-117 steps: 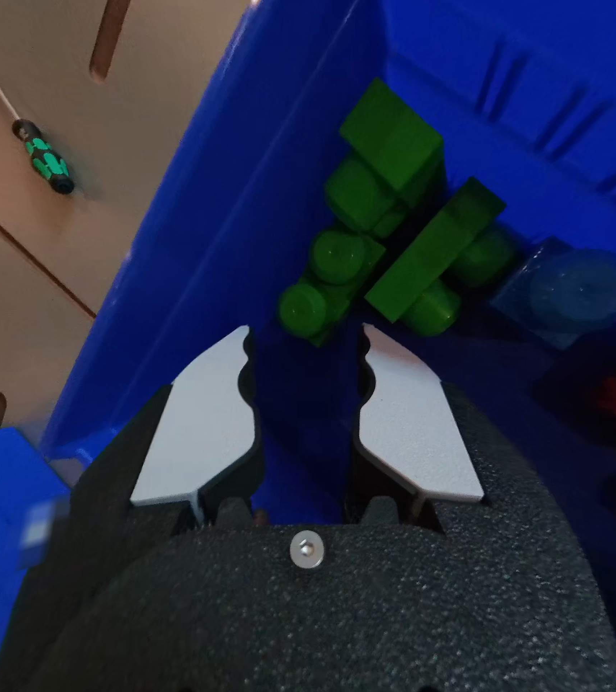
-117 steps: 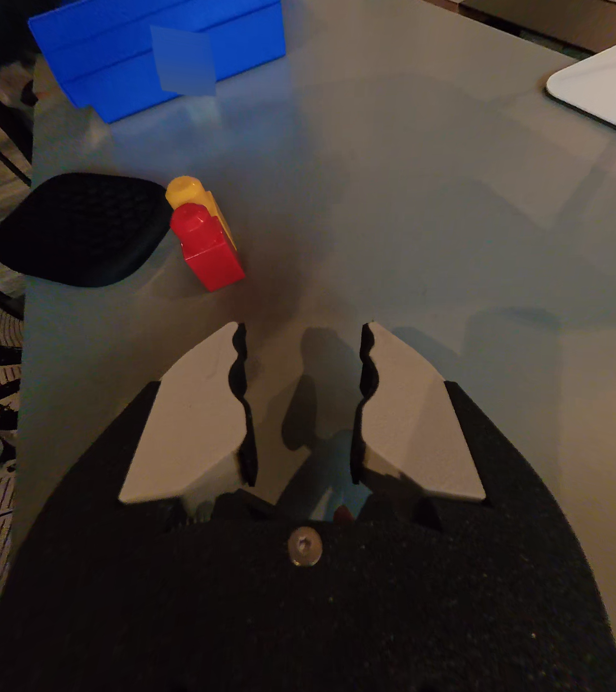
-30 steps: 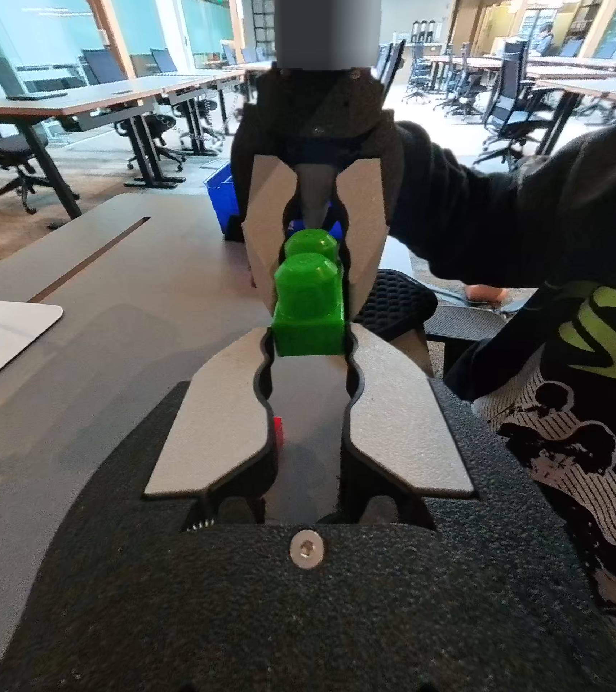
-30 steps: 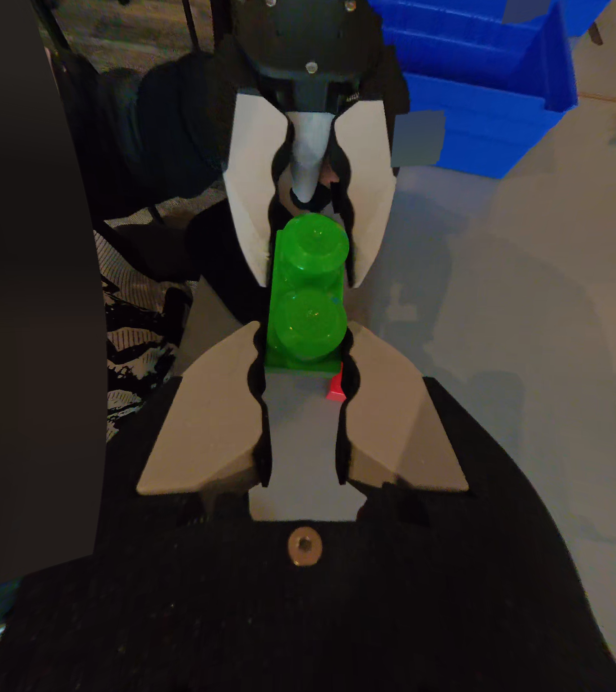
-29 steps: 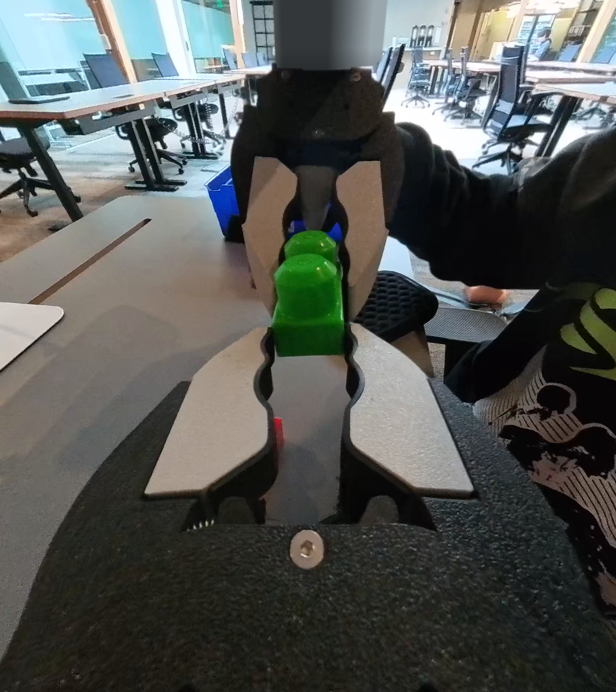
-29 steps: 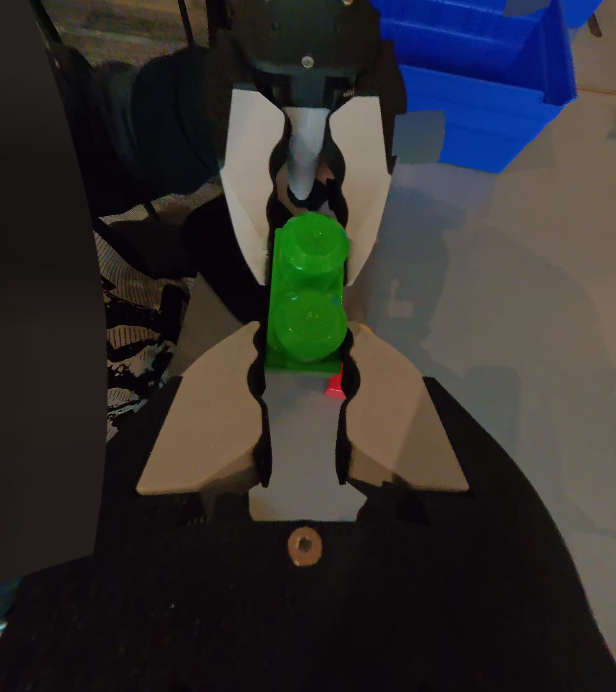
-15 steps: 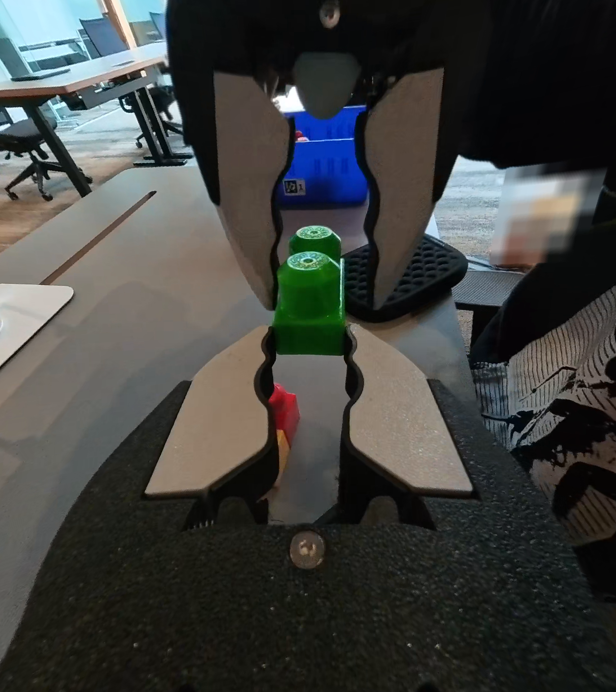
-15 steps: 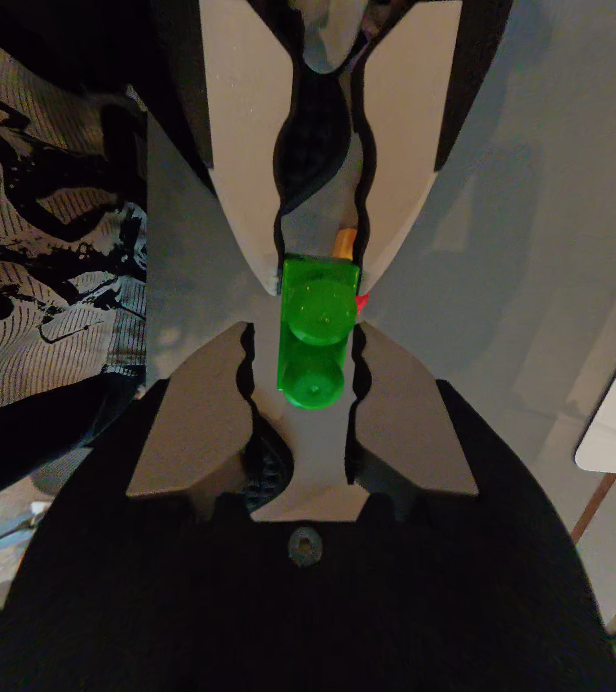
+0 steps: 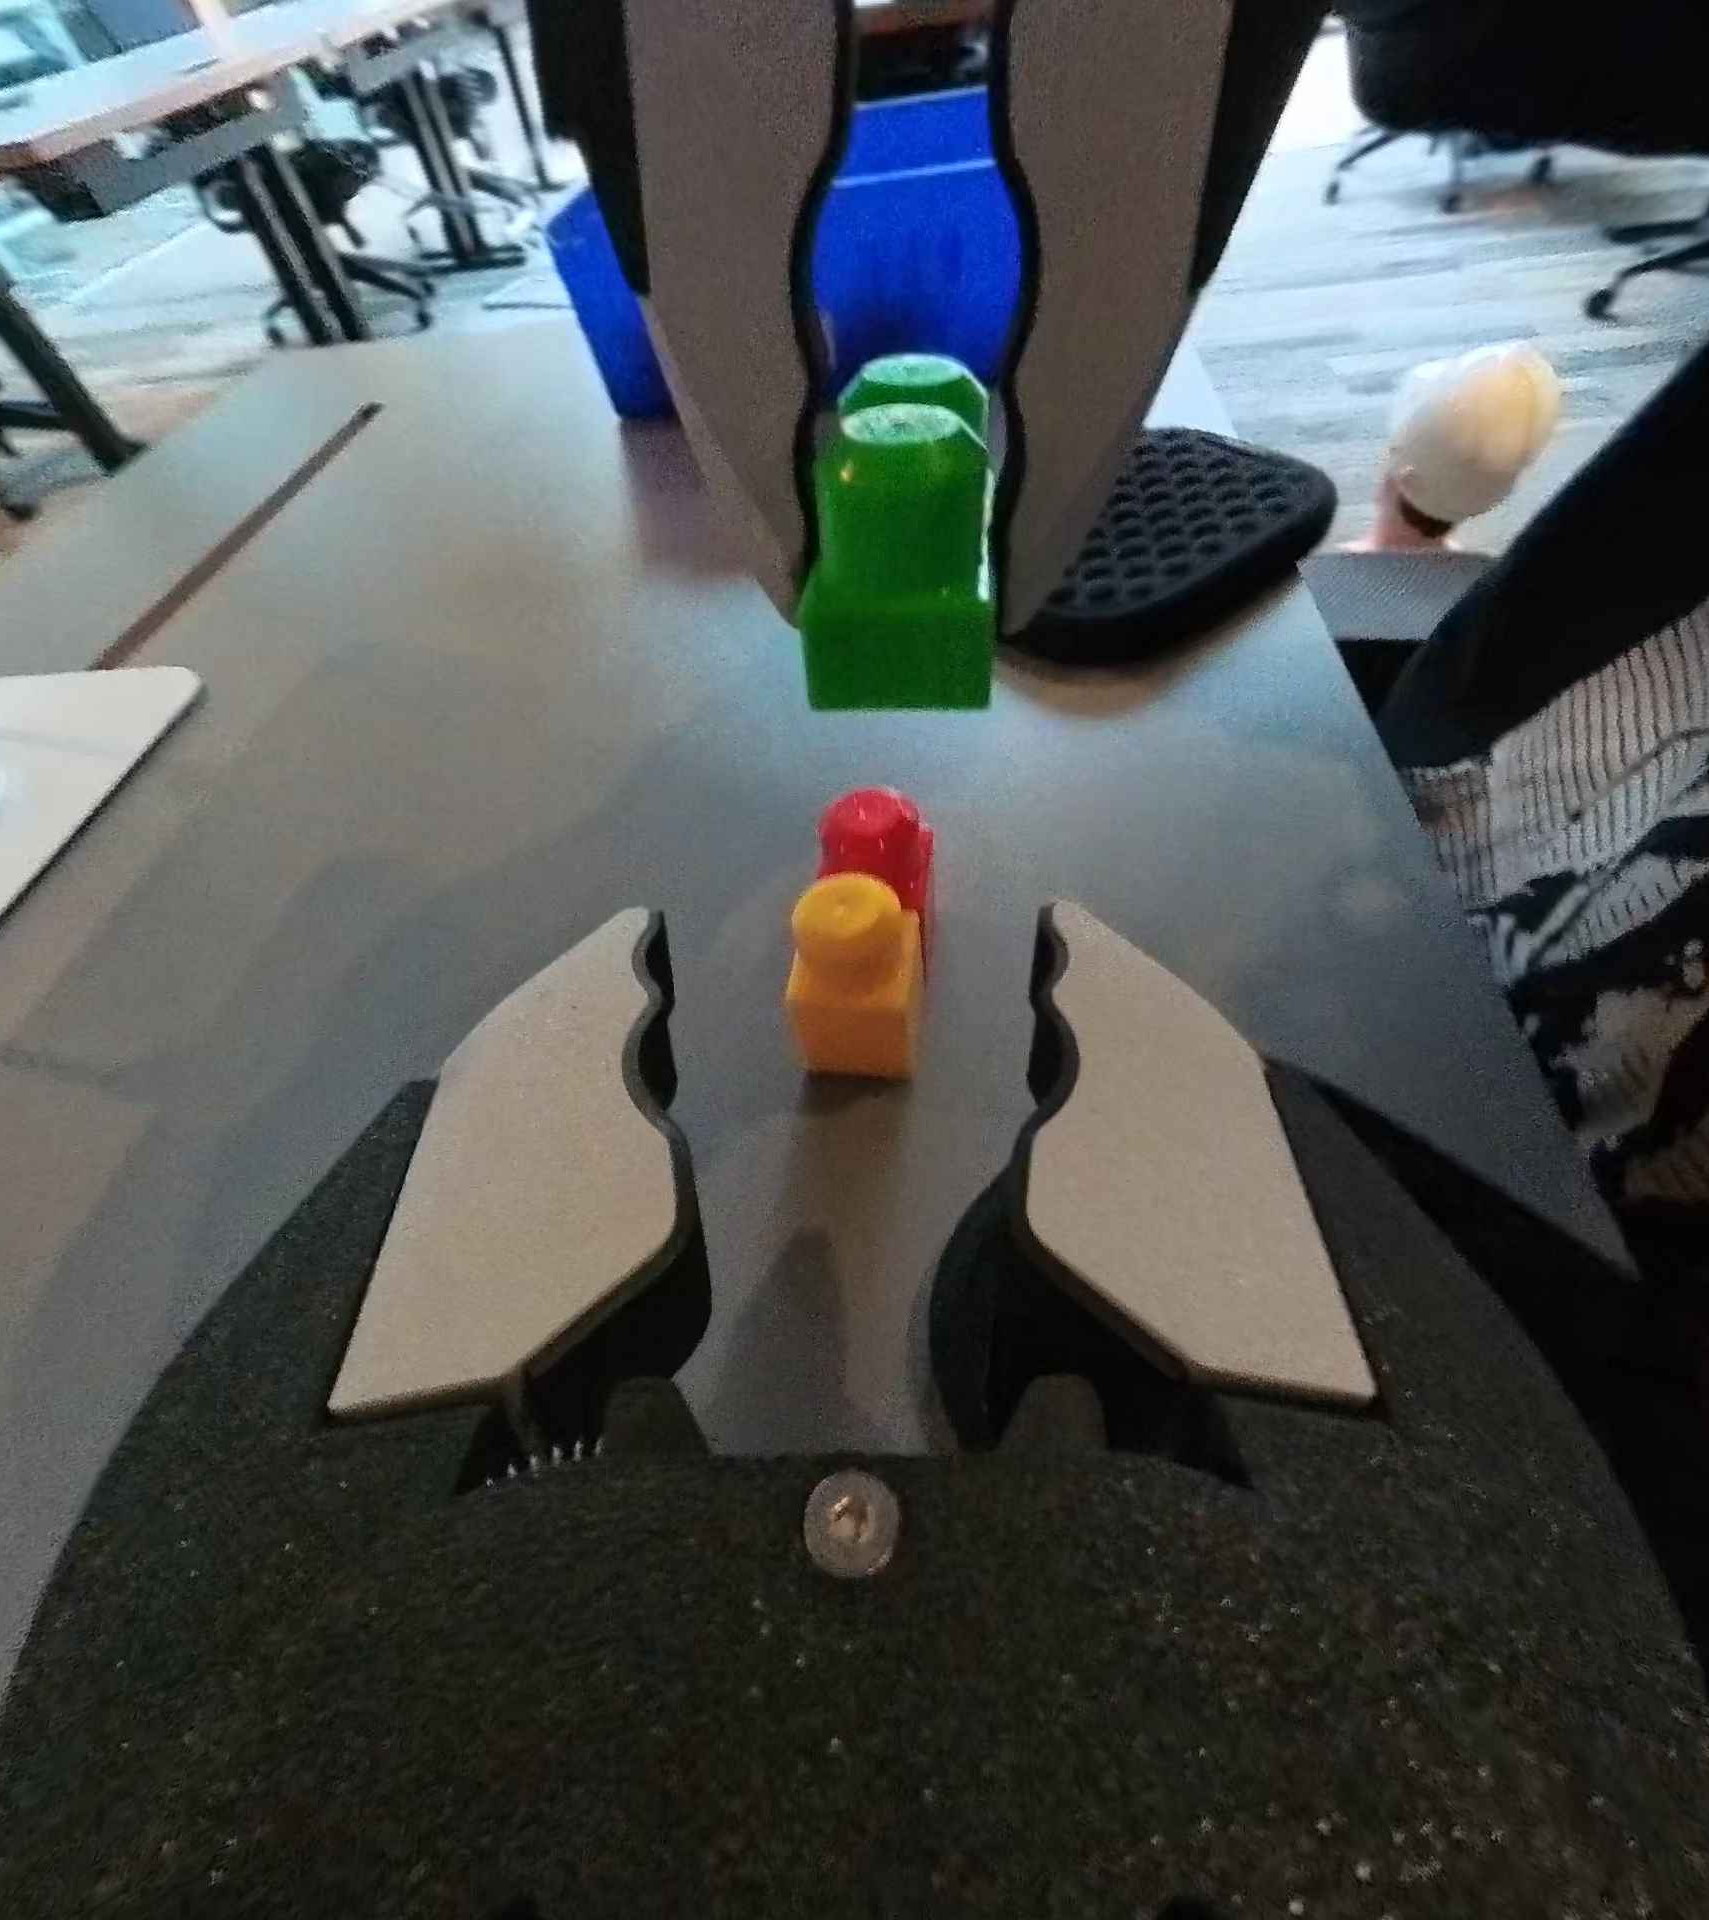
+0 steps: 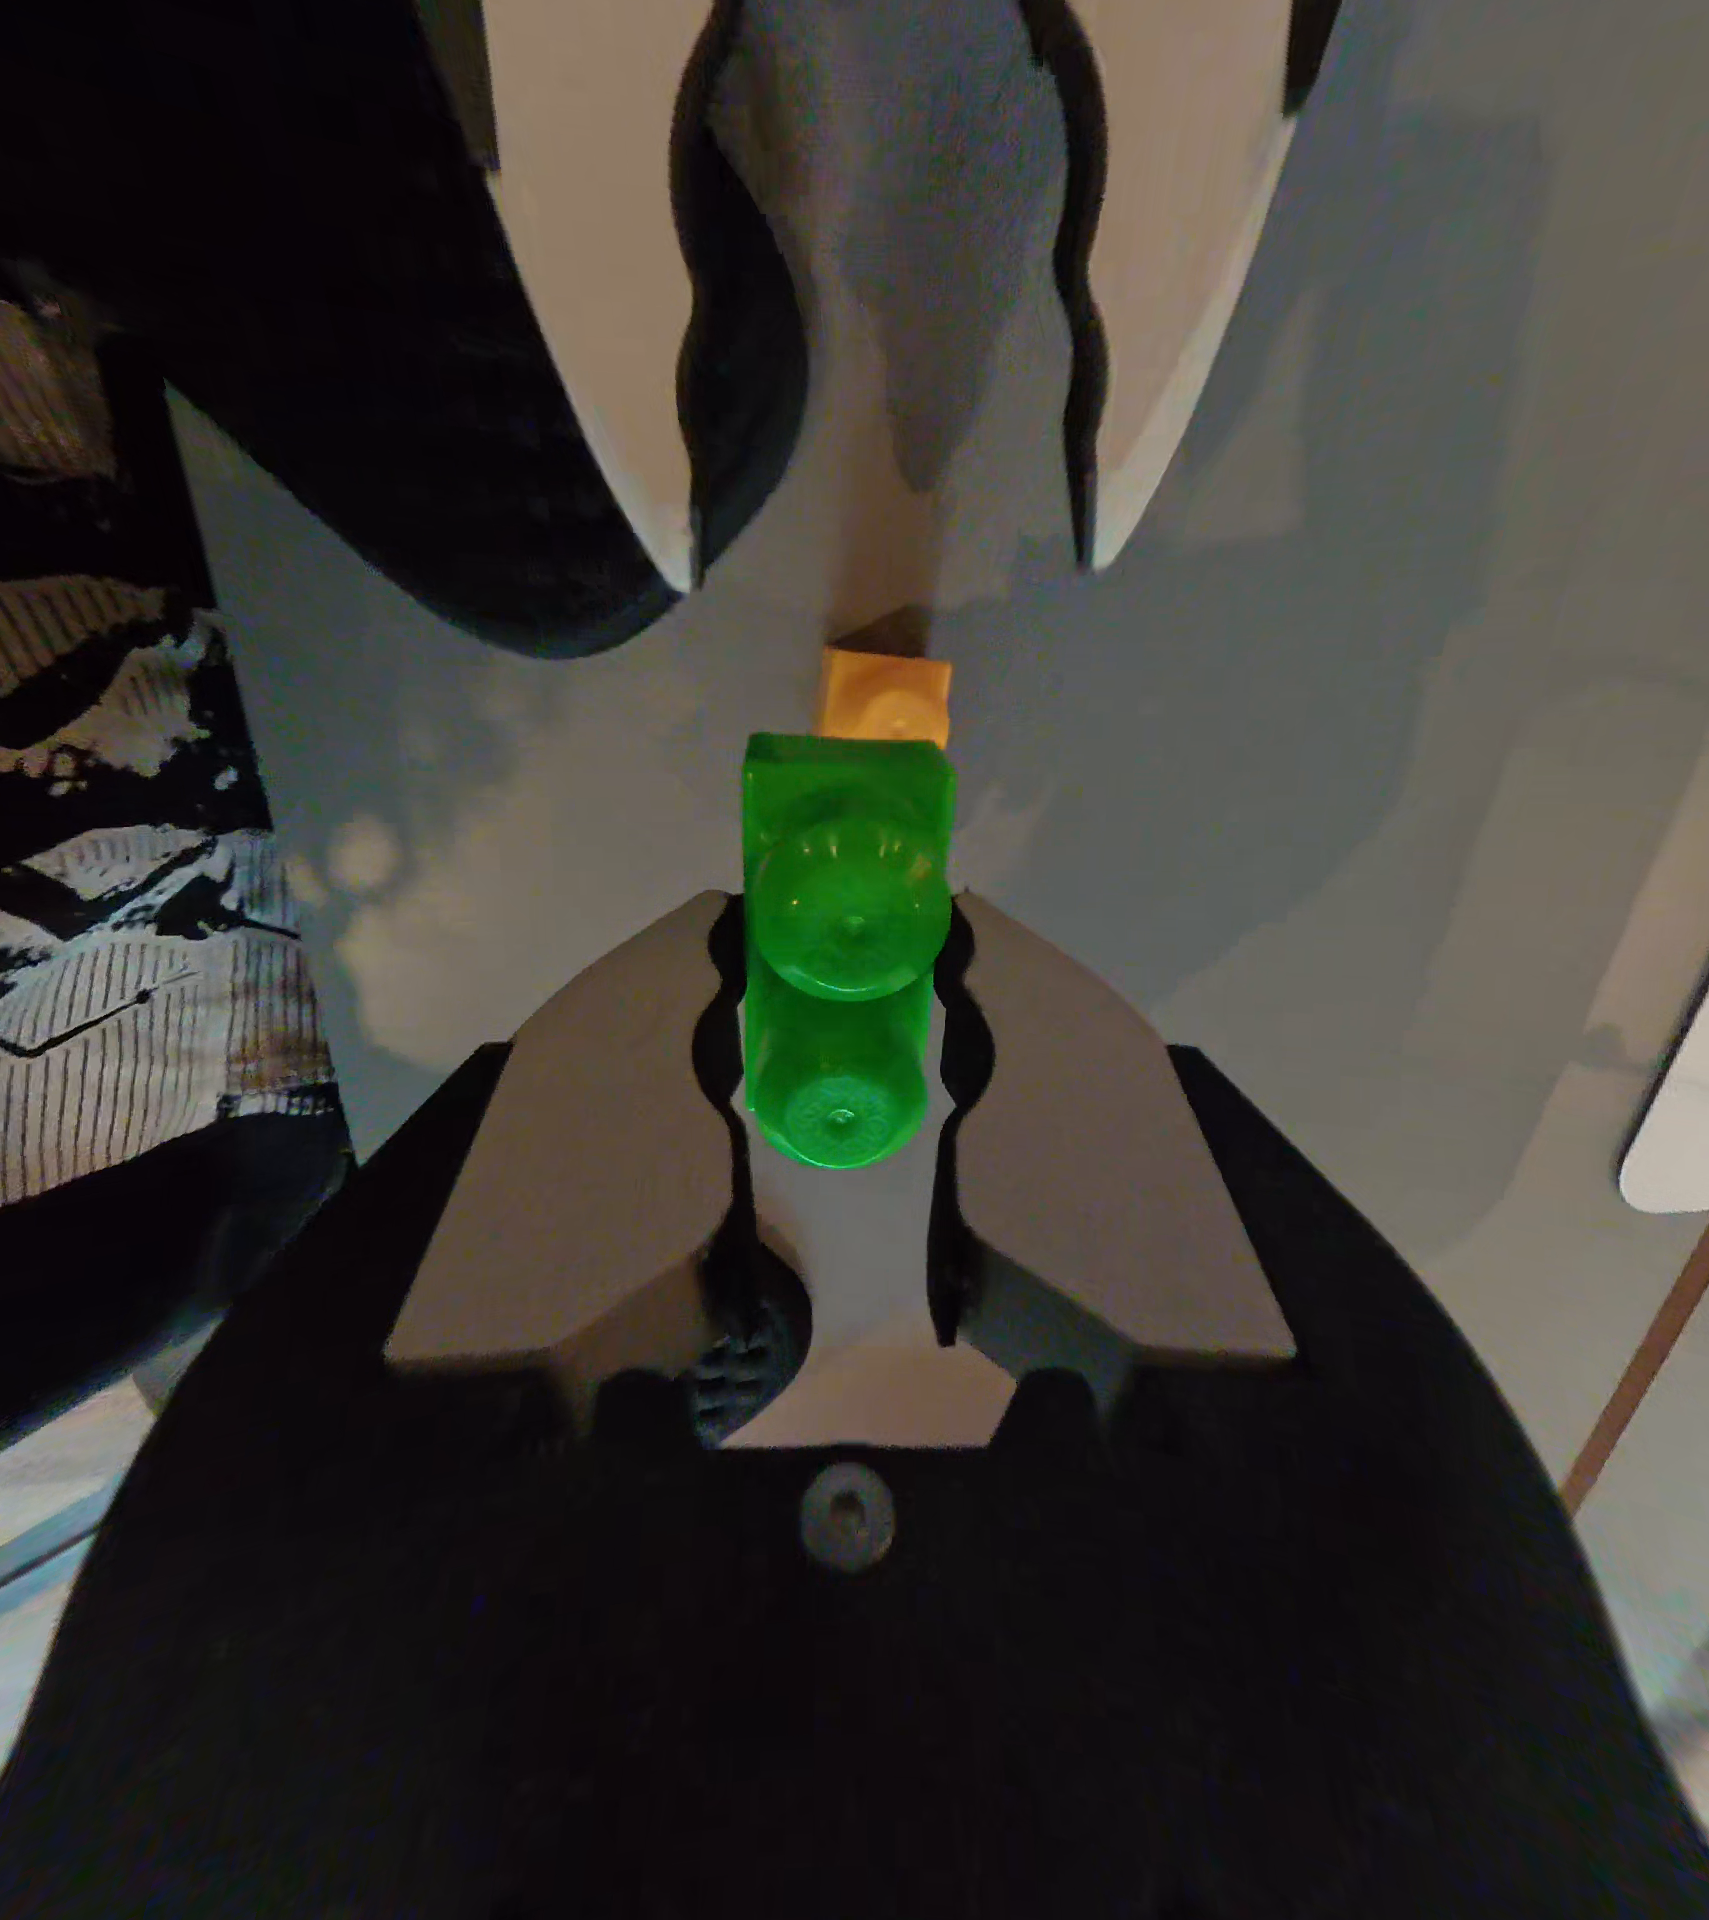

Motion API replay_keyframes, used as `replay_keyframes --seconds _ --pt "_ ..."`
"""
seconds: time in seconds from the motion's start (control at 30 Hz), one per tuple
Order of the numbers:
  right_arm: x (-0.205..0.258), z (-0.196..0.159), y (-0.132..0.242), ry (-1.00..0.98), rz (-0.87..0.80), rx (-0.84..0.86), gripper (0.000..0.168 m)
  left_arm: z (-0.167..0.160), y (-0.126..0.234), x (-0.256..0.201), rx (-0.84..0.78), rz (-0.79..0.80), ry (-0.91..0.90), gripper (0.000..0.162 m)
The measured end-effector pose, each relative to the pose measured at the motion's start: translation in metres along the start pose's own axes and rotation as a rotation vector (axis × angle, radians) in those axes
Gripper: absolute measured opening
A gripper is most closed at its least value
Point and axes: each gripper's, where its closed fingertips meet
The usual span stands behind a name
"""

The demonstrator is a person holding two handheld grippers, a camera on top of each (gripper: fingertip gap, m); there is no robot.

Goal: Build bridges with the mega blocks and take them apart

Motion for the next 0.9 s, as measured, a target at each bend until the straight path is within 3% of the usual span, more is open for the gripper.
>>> replay_keyframes --seconds 0.27,0.33,0.53,0.9 --pt "-0.006 -0.002 -0.036 -0.059 -0.003 0.073 0.035 -0.056 -0.016 0.006 0.107 -0.117 0.025 0.072" --pt "-0.006 -0.002 -0.041 -0.068 0.006 0.083 0.035 -0.051 -0.015 0.004 0.069 -0.139 0.047 0.077" --pt "-0.008 0.001 -0.047 -0.083 0.016 0.121 0.035 -0.037 -0.003 0.008 -0.062 -0.133 0.059 0.070" --pt "-0.007 0.000 -0.062 -0.071 0.012 0.169 0.035 -0.040 -0.005 0.006 -0.040 -0.126 0.039 0.067"
Point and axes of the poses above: each gripper's, where its closed fingertips meet, y back along the fingers, z out of its top, x = y × z across the jaws, and after that the axes turned 5 degrees about -z, right-handed
